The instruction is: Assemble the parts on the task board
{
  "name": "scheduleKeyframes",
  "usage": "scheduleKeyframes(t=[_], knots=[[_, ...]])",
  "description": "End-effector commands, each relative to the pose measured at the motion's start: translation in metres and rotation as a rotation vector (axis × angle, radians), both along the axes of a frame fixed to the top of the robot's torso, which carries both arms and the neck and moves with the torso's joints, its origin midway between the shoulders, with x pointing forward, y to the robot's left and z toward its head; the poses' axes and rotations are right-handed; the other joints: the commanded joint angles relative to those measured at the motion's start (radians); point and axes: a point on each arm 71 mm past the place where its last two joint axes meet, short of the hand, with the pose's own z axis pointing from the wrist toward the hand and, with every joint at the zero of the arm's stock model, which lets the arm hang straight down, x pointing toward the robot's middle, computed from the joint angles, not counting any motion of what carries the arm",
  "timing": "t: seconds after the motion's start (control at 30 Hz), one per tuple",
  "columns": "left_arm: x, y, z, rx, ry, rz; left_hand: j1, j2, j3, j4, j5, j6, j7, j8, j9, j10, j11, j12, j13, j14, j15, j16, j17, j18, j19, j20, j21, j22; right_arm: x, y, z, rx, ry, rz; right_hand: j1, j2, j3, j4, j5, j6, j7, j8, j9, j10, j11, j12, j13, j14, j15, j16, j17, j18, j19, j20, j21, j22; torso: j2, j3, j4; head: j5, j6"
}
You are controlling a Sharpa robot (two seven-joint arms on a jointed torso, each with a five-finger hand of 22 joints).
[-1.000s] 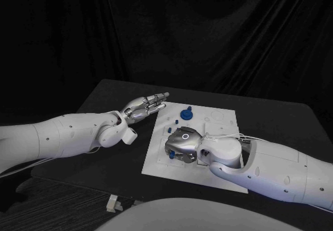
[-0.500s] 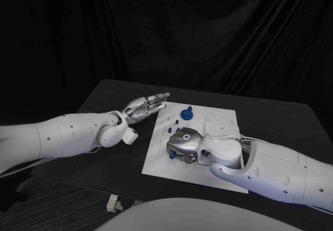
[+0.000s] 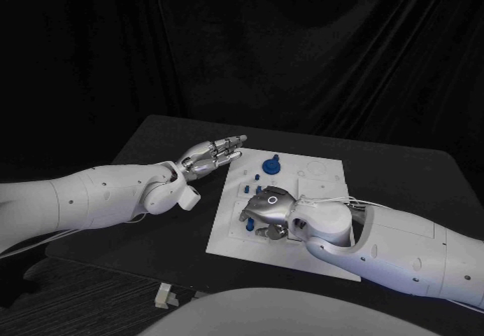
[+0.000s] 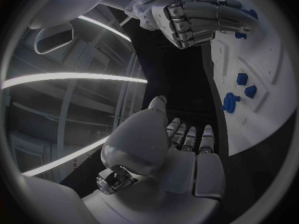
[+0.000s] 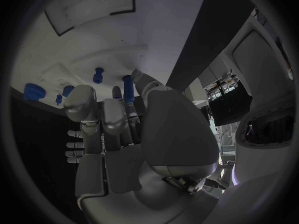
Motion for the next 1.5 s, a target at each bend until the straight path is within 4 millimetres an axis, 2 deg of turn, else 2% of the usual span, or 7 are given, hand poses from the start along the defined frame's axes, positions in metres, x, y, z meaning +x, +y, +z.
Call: scheduleKeyframes(t=[0.03, 0.13, 0.47, 0.87, 1.23, 1.37, 1.5], knots=[[-0.001, -0.002, 0.002, -0.033, -0.021, -0.007, -0.001, 0.010, 0.007, -0.001, 0.003, -0.001, 0.008, 0.002, 0.001, -0.003, 0.008, -0.004, -0.001, 0.001, 0.005, -0.007, -0.001, 0.011, 0.002, 0.007, -0.002, -0.001, 0.001, -0.002, 0.002, 0.041, -0.022, -0.017, 0.002, 0.011, -0.045, 0.004, -0.011, -0.067, -0.016, 0.000, -0.011, -0.048, 0.005, 0.003, -0.001, -0.008, -0.005, -0.007, -0.003, 0.011, -0.009, -0.004, -0.007, 0.112, 0.000, 0.0002, 0.0000, 0.000, 0.000], [-0.001, -0.002, 0.002, -0.033, -0.020, -0.008, -0.001, 0.010, 0.007, -0.001, 0.003, -0.001, 0.008, 0.002, 0.001, -0.002, 0.008, -0.003, -0.001, 0.001, 0.005, -0.007, -0.001, 0.011, 0.002, 0.007, -0.002, -0.001, 0.002, -0.008, 0.008, 0.099, -0.046, -0.022, 0.017, 0.005, -0.114, 0.036, -0.022, -0.190, -0.064, -0.007, -0.018, -0.156, 0.013, -0.001, -0.003, -0.014, -0.011, -0.012, -0.012, 0.014, -0.014, -0.010, -0.026, 0.108, 0.000, 0.0002, -0.0002, -0.001, 0.000], [-0.001, -0.001, 0.002, -0.032, -0.019, -0.006, -0.001, 0.010, 0.007, -0.001, 0.003, -0.001, 0.008, 0.002, 0.001, -0.002, 0.008, -0.003, -0.001, 0.001, 0.005, -0.007, -0.001, 0.011, 0.002, 0.007, -0.002, -0.001, 0.032, -0.062, 0.065, 0.394, -0.083, -0.185, 0.051, -0.042, -0.186, 0.182, -0.023, -0.170, -0.057, 0.004, -0.014, -0.231, 0.018, 0.043, 0.002, -0.009, -0.010, -0.002, 0.000, 0.012, -0.009, -0.010, -0.028, 0.110, -0.001, 0.0003, -0.0003, -0.012, 0.000], [-0.002, 0.000, 0.002, -0.030, -0.021, -0.001, 0.000, 0.010, 0.008, -0.001, 0.003, 0.002, 0.008, 0.003, 0.002, -0.002, 0.009, -0.002, 0.000, 0.001, 0.005, -0.007, -0.001, 0.011, 0.002, 0.007, -0.002, 0.000, 0.076, -0.166, 0.095, 0.467, 0.282, -0.674, -0.076, 0.071, -0.162, 0.172, -0.007, 0.082, 0.044, 0.114, 0.026, 0.006, -0.027, 0.299, 0.060, -0.008, -0.008, 0.013, 0.006, 0.019, -0.010, -0.003, -0.049, 0.105, 0.000, 0.0005, 0.0001, -0.058, 0.000], [-0.003, 0.000, 0.002, -0.029, -0.020, 0.001, 0.000, 0.010, 0.009, -0.001, 0.003, 0.005, 0.008, 0.003, 0.002, -0.001, 0.009, 0.000, 0.000, 0.001, 0.006, -0.007, -0.001, 0.011, 0.003, 0.007, -0.002, 0.001, 0.072, -0.213, 0.066, 0.189, 0.465, -0.946, -0.329, 0.141, -0.293, 0.180, 0.113, 0.135, -0.006, 0.145, 0.045, 0.070, -0.100, 1.050, 0.697, -0.037, -0.071, -0.163, -0.221, 0.052, -0.034, -0.061, -0.327, 0.007, -0.003, -0.0010, -0.0006, -0.102, 0.000], [-0.003, 0.001, 0.002, -0.028, -0.020, 0.003, 0.000, 0.010, 0.009, -0.001, 0.003, 0.005, 0.008, 0.003, 0.002, -0.001, 0.009, 0.000, 0.000, 0.001, 0.006, -0.007, -0.001, 0.011, 0.003, 0.007, -0.002, 0.001, 0.069, -0.219, 0.058, 0.108, 0.489, -0.990, -0.356, 0.134, -0.320, 0.176, 0.113, 0.216, -0.027, 0.187, 0.073, 0.503, -0.106, 1.479, 1.440, 0.095, -0.076, 0.190, 0.328, -0.004, 0.068, -0.074, 0.043, 0.118, -0.001, -0.0006, -0.0029, -0.105, 0.000], [-0.004, 0.002, 0.002, -0.028, -0.019, 0.003, 0.001, 0.009, 0.009, -0.002, 0.004, 0.009, 0.010, 0.004, 0.003, 0.000, 0.010, 0.001, 0.001, 0.001, 0.008, -0.007, -0.001, 0.011, 0.003, 0.010, -0.001, 0.001, 0.065, -0.224, 0.050, -0.032, 0.506, -1.016, -0.499, 0.084, -0.316, 0.183, 0.097, 0.294, -0.055, 0.219, 0.114, 0.547, -0.132, 1.503, 1.505, 0.105, -0.097, 0.260, 0.447, -0.022, 0.082, -0.087, 0.171, 0.159, -0.002, -0.0005, -0.0013, -0.111, 0.000]])
